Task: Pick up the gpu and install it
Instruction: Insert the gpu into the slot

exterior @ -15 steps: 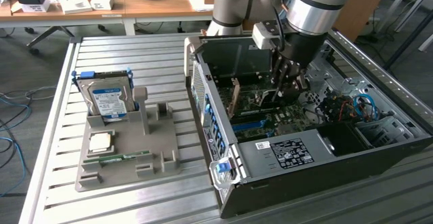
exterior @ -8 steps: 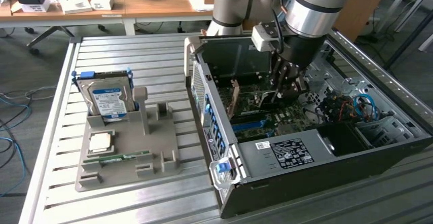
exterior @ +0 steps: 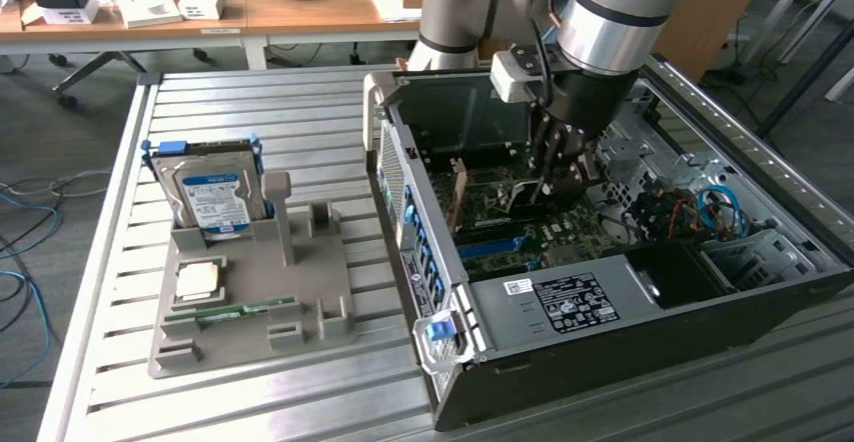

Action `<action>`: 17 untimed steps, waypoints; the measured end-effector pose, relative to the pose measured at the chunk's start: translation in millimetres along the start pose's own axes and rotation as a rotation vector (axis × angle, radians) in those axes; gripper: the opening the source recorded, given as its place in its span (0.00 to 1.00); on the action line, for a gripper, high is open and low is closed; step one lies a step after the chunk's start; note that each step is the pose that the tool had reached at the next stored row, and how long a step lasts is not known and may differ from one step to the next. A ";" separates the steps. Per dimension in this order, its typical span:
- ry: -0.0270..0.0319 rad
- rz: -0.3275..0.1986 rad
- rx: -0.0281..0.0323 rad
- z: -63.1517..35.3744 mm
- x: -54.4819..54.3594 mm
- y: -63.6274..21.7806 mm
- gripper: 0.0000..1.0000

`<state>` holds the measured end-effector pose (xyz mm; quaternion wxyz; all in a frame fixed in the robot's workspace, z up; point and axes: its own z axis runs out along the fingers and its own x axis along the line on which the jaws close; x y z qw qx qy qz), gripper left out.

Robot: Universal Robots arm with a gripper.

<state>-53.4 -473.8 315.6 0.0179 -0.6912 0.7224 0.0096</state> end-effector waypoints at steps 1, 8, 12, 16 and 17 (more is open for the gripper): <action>0.0000 0.000 0.0001 0.1 0.1 1.4 0.26; 0.0001 0.000 0.0001 2.7 0.3 2.7 0.26; 0.0002 0.000 0.0001 8.0 0.5 2.8 0.26; 0.0002 0.000 0.0002 12.8 0.7 2.9 0.26; 0.0004 0.000 0.0001 12.8 0.7 2.9 0.26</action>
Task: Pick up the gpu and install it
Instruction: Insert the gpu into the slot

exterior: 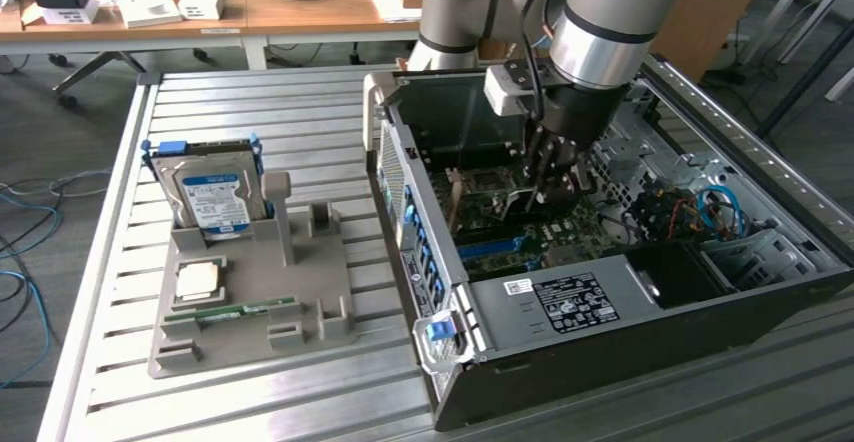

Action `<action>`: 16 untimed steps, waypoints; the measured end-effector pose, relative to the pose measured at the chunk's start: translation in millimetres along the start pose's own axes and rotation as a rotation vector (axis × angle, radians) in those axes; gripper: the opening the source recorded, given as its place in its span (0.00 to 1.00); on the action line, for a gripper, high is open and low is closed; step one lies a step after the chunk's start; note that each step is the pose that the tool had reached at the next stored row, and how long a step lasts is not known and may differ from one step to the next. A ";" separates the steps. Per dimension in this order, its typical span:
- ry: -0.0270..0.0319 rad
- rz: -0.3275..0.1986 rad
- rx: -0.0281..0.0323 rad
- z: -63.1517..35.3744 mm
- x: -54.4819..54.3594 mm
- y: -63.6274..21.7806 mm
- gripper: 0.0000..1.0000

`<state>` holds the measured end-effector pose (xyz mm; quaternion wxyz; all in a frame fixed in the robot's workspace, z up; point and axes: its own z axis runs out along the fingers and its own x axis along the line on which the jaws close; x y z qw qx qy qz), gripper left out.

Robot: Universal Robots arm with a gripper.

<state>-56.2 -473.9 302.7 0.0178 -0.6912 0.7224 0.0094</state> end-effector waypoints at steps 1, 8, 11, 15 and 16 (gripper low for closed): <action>0.0000 0.000 0.0001 0.0 0.0 0.0 0.26; -0.0003 0.000 0.0001 4.7 0.1 0.0 0.26; -0.0002 0.000 0.0001 7.7 0.3 0.1 0.26; -0.0001 0.000 0.0000 9.8 0.4 0.1 0.26; -0.0002 0.000 0.0000 9.8 0.4 0.1 0.26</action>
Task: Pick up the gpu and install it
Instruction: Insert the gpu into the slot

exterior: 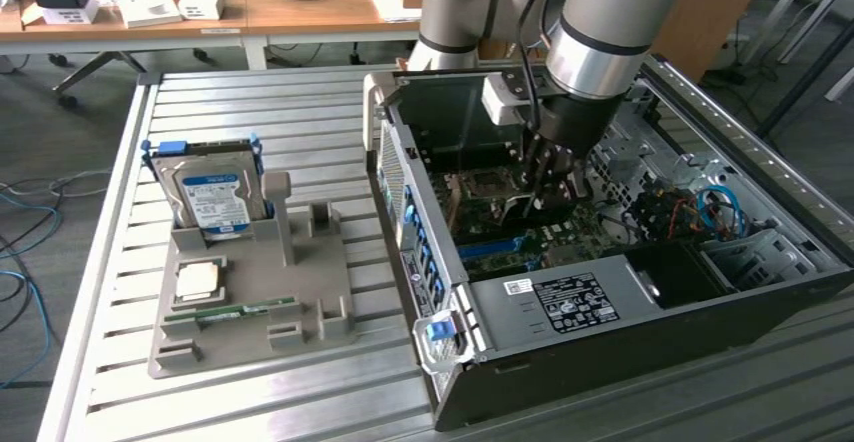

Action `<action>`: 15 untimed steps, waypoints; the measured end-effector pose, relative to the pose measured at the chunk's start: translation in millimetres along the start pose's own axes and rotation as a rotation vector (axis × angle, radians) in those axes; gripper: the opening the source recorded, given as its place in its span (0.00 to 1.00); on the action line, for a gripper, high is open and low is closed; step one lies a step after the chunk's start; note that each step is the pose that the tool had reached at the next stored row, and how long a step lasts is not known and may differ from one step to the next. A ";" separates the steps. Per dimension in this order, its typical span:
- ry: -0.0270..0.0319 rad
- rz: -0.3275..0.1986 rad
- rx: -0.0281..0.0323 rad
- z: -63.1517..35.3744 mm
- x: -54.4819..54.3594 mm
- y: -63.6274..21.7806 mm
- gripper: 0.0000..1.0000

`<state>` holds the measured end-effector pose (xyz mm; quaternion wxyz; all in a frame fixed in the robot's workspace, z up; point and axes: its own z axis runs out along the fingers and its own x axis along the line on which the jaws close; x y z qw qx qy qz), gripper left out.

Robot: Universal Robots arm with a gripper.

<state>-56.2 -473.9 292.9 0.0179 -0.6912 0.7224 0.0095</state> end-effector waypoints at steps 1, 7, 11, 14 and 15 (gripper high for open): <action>0.0000 0.000 0.0000 0.0 0.0 0.0 0.26; -0.0003 0.000 0.0001 2.1 0.1 0.0 0.26; -0.0004 0.000 0.0001 4.4 0.1 0.0 0.26; -0.0003 0.000 0.0000 6.2 0.2 0.1 0.26; -0.0004 0.000 0.0001 7.0 0.2 0.1 0.26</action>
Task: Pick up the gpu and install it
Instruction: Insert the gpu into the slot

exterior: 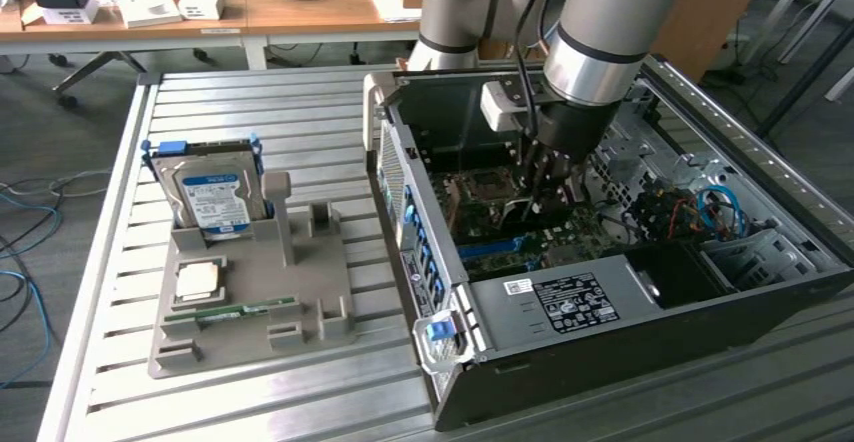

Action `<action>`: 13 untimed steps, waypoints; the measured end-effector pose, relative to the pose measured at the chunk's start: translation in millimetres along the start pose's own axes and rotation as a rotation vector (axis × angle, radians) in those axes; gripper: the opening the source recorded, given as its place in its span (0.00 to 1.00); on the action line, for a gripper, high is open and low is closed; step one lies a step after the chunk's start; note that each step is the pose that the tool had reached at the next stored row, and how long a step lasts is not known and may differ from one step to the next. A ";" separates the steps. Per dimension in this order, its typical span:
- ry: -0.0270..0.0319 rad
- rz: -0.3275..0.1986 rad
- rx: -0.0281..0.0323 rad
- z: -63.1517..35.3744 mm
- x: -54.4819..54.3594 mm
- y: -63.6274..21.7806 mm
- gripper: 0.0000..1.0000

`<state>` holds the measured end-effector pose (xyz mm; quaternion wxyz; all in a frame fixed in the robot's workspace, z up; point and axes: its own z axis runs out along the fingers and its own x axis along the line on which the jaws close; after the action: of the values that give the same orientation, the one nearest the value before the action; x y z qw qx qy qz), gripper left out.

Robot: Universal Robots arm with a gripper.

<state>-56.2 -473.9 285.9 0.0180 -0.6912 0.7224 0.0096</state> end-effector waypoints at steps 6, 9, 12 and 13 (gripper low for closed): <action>0.0000 0.000 0.0000 4.0 0.2 0.1 0.26; 0.0003 0.000 -0.0001 4.0 0.2 0.1 0.26; 0.0000 0.000 0.0001 4.4 0.2 1.6 0.26; 0.0000 0.000 0.0001 4.7 0.3 2.5 0.26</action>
<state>-58.6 -473.9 281.2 0.0181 -0.6912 0.7224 0.0095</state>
